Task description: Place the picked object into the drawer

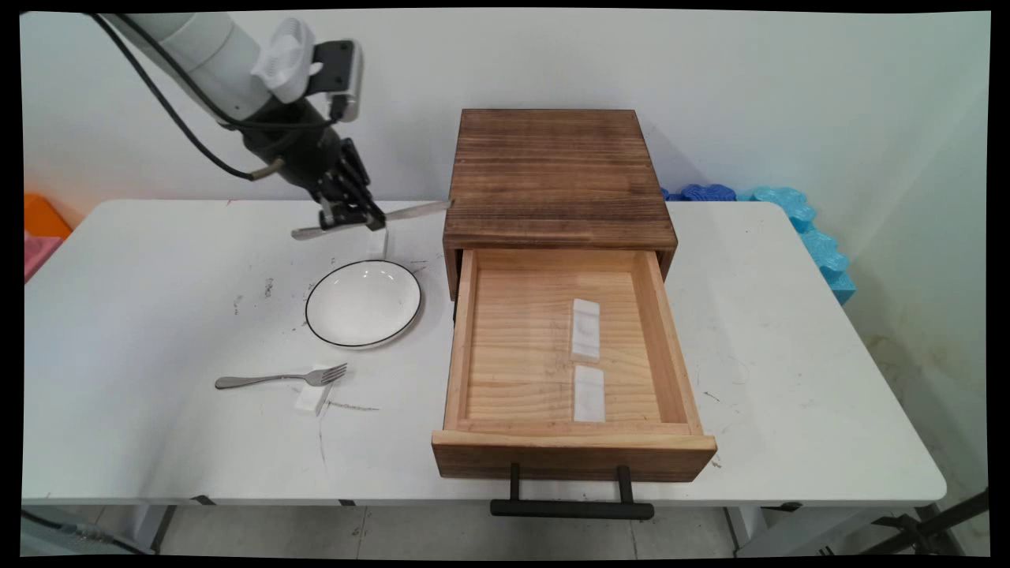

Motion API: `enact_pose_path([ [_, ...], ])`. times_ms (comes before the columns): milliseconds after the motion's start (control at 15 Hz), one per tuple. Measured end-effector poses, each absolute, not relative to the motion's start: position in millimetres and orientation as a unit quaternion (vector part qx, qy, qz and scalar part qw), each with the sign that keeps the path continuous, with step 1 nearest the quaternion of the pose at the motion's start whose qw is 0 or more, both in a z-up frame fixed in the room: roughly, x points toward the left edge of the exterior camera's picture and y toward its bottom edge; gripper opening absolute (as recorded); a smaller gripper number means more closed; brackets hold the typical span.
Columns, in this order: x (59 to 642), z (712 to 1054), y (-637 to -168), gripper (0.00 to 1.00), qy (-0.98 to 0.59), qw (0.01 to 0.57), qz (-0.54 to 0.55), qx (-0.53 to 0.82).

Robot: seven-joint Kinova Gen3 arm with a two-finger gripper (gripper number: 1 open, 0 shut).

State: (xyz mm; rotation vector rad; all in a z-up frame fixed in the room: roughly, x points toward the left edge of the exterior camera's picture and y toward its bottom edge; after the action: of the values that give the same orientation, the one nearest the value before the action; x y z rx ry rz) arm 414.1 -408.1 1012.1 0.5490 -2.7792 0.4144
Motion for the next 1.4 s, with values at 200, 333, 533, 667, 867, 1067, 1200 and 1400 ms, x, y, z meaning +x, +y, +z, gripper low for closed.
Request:
enact_pose_path([
  [200, 376, 1016, -401, 0.00, -0.960, 0.146, 0.142, 0.190],
  [333, 351, 1015, -400, 0.00, -0.960, 0.150, 0.143, 0.189],
  [533, 320, 1009, -403, 0.00, -0.959, 0.154, 0.144, 0.188],
  [667, 297, 1002, -407, 0.00, -0.959, 0.156, 0.145, 0.188],
  [867, 277, 991, -414, 0.00, -0.959, 0.156, 0.145, 0.187],
  [1067, 253, 976, -425, 0.00, -0.959, 0.156, 0.146, 0.186],
  [1200, 242, 967, -432, 0.00, -0.959, 0.155, 0.147, 0.184],
  [1400, 229, 955, -441, 0.00, -0.960, 0.154, 0.148, 0.182],
])
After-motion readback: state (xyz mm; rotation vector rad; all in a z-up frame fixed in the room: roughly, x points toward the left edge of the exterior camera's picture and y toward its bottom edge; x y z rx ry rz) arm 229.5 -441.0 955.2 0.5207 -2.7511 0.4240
